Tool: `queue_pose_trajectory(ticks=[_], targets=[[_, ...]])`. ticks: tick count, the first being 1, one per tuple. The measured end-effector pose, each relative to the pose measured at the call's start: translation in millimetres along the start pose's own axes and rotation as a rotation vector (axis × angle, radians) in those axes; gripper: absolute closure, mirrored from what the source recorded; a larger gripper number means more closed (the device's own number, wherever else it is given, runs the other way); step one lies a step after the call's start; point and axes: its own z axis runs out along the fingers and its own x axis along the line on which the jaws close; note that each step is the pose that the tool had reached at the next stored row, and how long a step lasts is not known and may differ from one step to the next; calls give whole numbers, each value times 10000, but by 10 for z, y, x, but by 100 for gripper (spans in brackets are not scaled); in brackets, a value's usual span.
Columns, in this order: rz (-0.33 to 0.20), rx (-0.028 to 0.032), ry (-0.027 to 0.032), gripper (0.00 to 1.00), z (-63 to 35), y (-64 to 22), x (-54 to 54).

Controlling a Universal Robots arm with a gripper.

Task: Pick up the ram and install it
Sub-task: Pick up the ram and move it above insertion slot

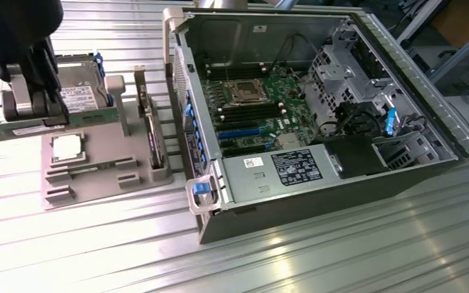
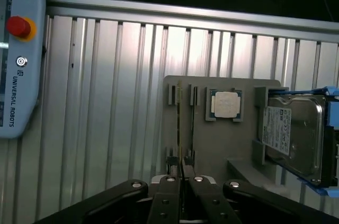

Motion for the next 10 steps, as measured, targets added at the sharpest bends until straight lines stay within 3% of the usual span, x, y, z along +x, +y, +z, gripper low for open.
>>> queue_pose_trajectory(ticks=[1, 5, 10], targets=[[0, -1, 0, 88, -79, 4, -2], [-1, -4, 16, 88, -83, -17, 0], [3, -12, 78, 88, -73, -525, 46]])
